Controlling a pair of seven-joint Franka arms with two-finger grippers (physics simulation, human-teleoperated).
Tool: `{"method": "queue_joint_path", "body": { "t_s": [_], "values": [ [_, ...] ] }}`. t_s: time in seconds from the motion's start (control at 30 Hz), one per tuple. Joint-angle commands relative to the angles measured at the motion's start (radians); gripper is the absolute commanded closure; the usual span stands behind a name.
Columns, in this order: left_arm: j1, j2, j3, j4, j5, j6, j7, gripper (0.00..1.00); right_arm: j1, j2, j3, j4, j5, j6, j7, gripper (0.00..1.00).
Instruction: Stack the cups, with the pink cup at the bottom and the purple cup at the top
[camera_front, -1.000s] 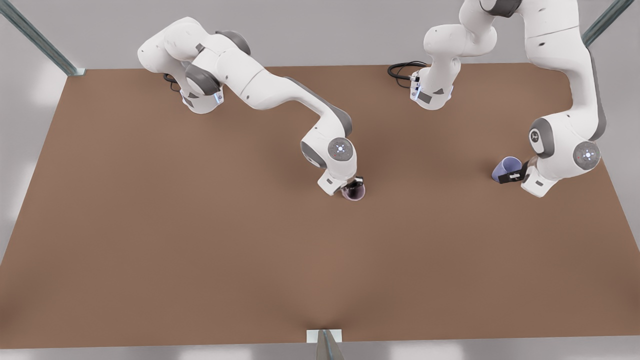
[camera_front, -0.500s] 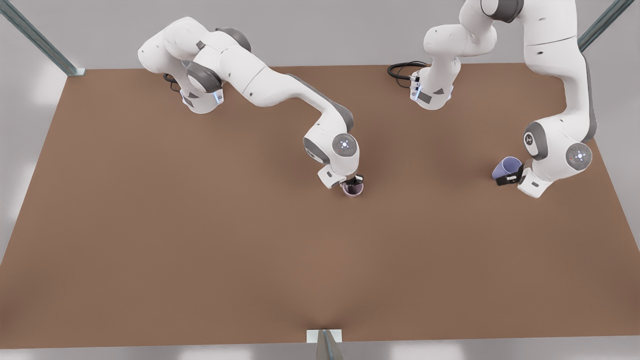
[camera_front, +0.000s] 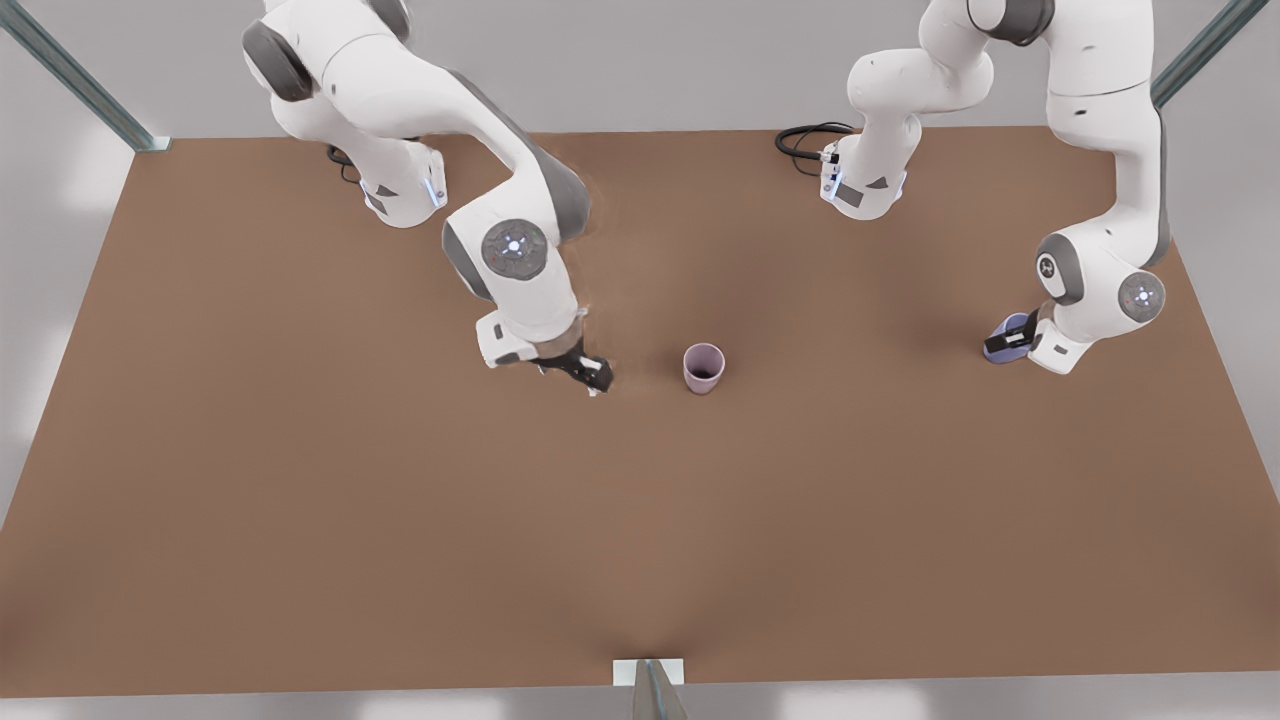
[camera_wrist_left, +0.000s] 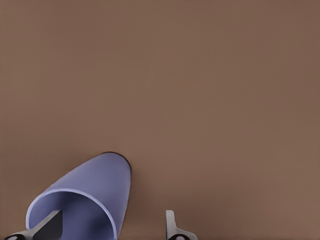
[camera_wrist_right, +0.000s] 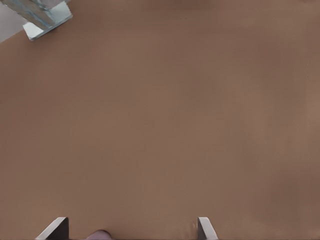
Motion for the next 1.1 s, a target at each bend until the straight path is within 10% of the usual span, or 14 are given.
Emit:
{"method": "queue_joint_path", "body": {
  "t_s": [0.0,0.1,0.33,0.5,0.73,1.07],
  "values": [
    [0.006,0.005,0.000,0.000,-0.007,0.030,-0.003,0.07,-0.198,-0.128,0.004,-0.055,0.010,-0.224,-0.629,0.00],
    [0.008,0.028,0.000,0.000,-0.007,0.036,-0.003,0.46,-0.540,-0.174,0.038,-0.050,0.038,-0.316,-1.076,0.00],
    [0.008,0.045,0.000,0.000,-0.008,0.045,-0.003,0.54,-0.557,-0.168,-0.007,0.042,0.007,-0.371,-1.085,0.00],
    [0.008,0.045,0.000,0.001,-0.010,0.047,-0.004,0.77,-0.560,-0.172,-0.010,0.125,0.012,-0.408,-1.082,0.00],
    [0.005,-0.032,-0.014,0.053,-0.007,-0.064,-0.016,0.79,-0.576,-0.166,-0.025,0.123,0.018,-0.408,-1.082,0.00],
    [-0.106,-0.064,-0.448,0.360,-0.007,-0.397,-0.338,0.79,-0.583,-0.160,-0.019,0.152,0.025,-0.408,-1.084,0.00]
  ]
}}
